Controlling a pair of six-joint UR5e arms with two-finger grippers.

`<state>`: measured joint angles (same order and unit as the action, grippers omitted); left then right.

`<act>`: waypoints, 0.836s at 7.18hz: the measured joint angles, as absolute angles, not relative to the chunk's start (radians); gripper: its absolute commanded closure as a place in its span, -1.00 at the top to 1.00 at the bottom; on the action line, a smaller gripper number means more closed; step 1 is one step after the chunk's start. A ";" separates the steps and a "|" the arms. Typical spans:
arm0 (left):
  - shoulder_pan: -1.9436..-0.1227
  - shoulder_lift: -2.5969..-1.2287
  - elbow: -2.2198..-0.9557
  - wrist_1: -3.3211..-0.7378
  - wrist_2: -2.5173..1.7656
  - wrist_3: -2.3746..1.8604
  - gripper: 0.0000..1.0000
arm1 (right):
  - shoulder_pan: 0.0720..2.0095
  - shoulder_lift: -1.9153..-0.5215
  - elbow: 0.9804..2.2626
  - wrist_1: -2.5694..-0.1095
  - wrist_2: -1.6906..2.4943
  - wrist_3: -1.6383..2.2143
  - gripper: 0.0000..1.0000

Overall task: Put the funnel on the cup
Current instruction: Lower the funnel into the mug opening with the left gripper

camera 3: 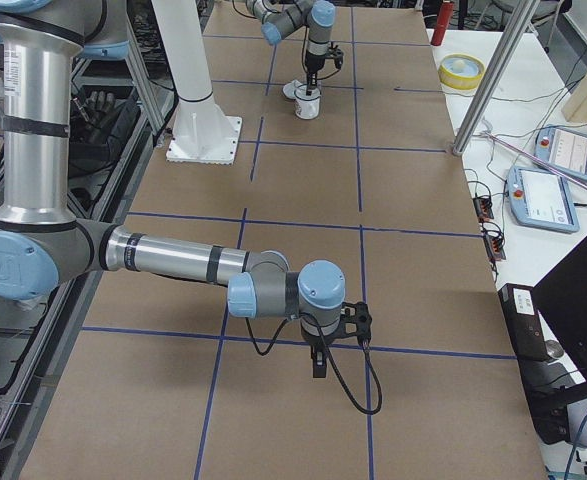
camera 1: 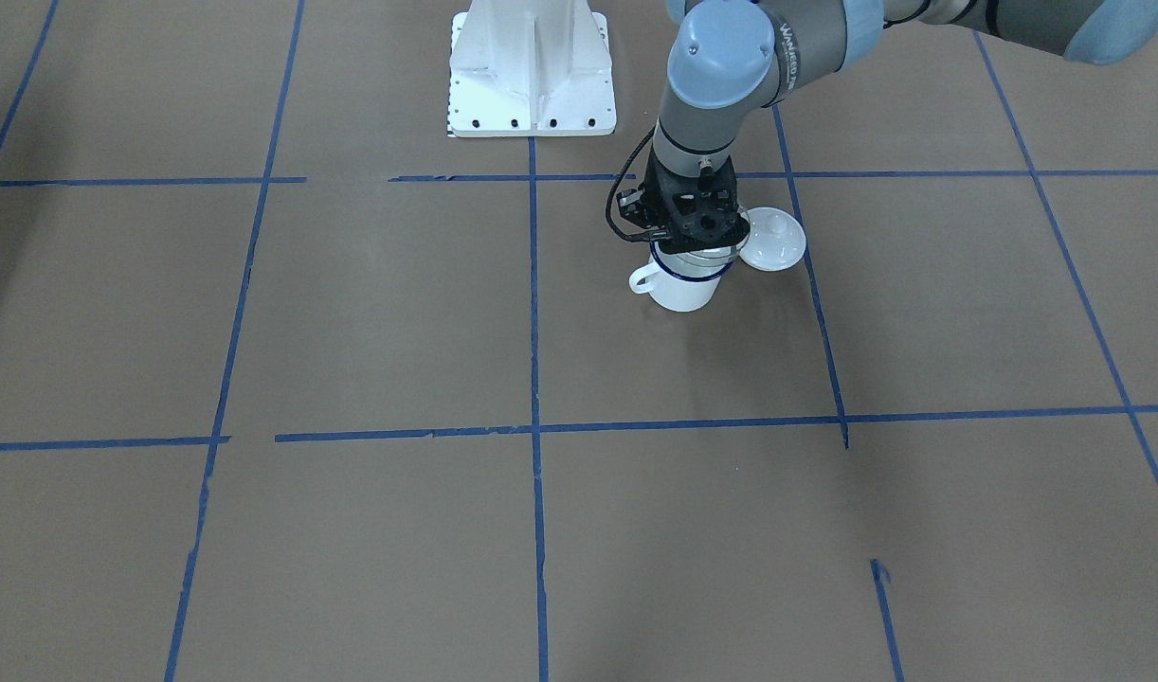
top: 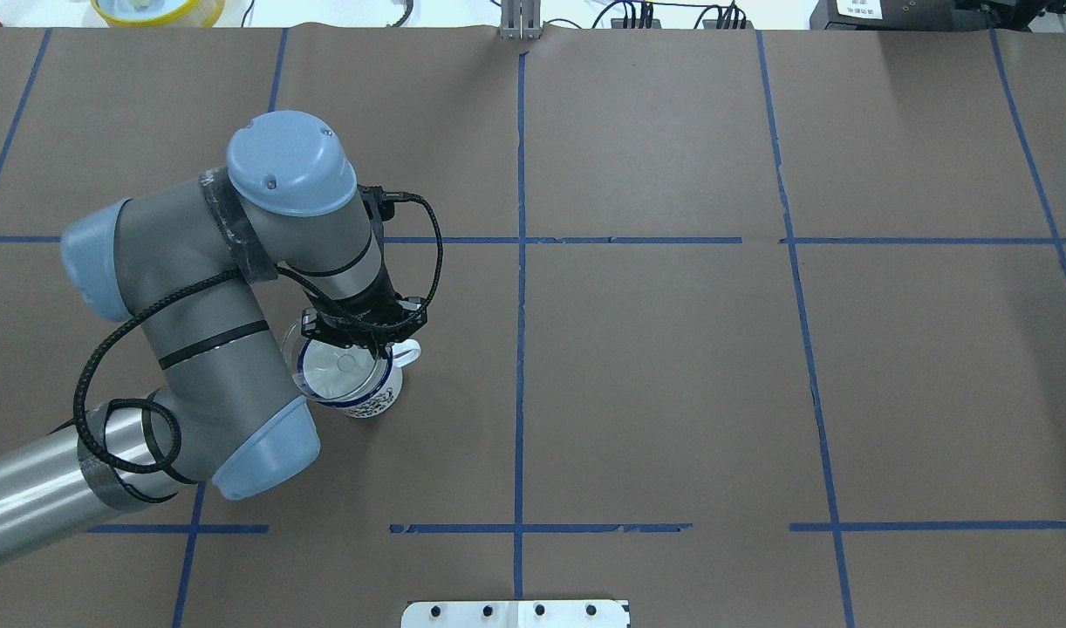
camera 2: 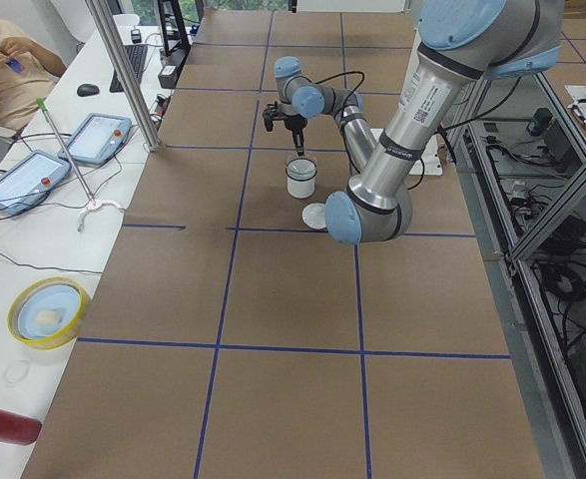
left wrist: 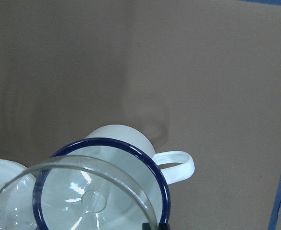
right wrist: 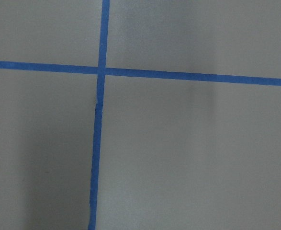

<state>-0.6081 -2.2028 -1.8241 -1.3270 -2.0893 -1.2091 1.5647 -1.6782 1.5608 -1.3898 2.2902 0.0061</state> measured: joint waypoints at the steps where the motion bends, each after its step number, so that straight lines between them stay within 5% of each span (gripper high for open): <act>1: -0.607 -2.203 -1.821 -1.330 -2.089 -1.209 -0.58 | 1.565 -1.678 1.560 -1.390 2.290 0.006 1.00; 3: -0.605 -2.203 -1.813 -1.345 -2.088 -1.210 -0.05 | 1.565 -1.678 1.560 -1.390 2.290 0.006 1.00; 6: -0.605 -2.196 -1.817 -1.355 -2.083 -1.211 1.00 | 1.565 -1.678 1.560 -1.390 2.290 0.006 1.00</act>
<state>-0.6049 -2.1961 -1.8175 -1.3549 -2.0831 -1.2109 1.5647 -1.6782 1.5601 -1.3898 2.2902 0.0061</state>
